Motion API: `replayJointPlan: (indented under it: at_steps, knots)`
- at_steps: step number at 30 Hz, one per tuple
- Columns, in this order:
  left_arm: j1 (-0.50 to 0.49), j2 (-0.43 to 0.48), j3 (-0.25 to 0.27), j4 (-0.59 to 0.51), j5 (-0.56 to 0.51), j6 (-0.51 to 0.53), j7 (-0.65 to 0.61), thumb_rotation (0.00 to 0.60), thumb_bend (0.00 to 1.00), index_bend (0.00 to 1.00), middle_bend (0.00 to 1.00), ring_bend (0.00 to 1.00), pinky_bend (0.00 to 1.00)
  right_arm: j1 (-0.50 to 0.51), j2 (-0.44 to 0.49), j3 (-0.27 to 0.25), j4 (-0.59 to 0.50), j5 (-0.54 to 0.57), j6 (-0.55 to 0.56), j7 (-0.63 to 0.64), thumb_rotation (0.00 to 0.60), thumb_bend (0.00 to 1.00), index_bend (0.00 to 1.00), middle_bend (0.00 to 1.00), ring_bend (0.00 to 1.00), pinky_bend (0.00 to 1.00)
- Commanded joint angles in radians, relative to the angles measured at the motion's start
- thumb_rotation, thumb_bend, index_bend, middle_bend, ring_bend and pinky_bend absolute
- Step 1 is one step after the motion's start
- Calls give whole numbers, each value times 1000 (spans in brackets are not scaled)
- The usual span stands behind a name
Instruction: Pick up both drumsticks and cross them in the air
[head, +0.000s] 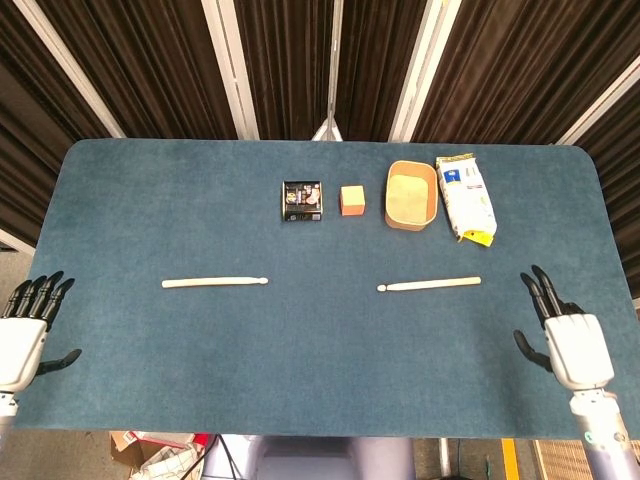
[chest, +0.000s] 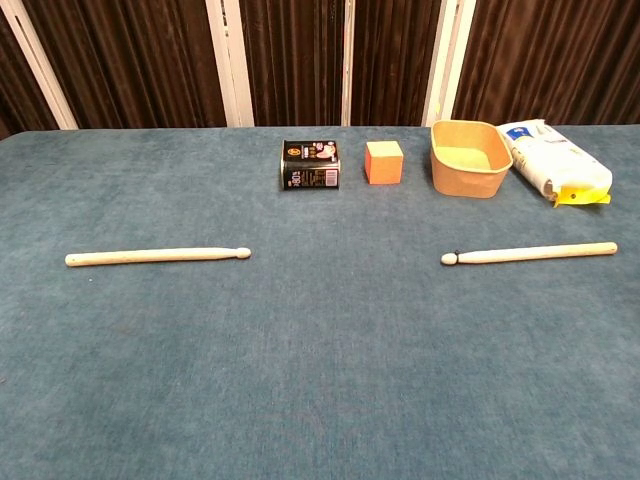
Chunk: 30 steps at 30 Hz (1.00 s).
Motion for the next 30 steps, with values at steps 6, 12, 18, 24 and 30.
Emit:
replayJointPlan:
  at_steps: [6, 12, 18, 24, 30]
  knots:
    - [-4, -7, -2, 3, 9, 3, 16, 600, 22, 0, 0, 0, 0, 142, -56, 69, 40, 46, -169, -159, 600, 357, 399, 422, 897, 820]
    - [-4, -13, 0, 6, 16, 8, 20, 600, 22, 0, 0, 0, 0, 216, -99, 85, 18, 122, -295, -305, 600, 357, 453, 480, 913, 820]
    - [-3, -10, -1, 8, 16, 11, 15, 600, 22, 0, 0, 0, 0, 265, -160, 77, 23, 208, -385, -443, 600, 357, 468, 483, 914, 821]
    - [-3, -11, 0, 10, 18, 12, 16, 600, 22, 0, 0, 0, 0, 294, -238, 69, 63, 270, -417, -503, 600, 357, 487, 483, 914, 820]
    - [-5, -10, 0, 8, 12, 4, 17, 600, 22, 0, 0, 0, 0, 326, -308, 70, 137, 314, -448, -514, 600, 357, 487, 483, 914, 820]
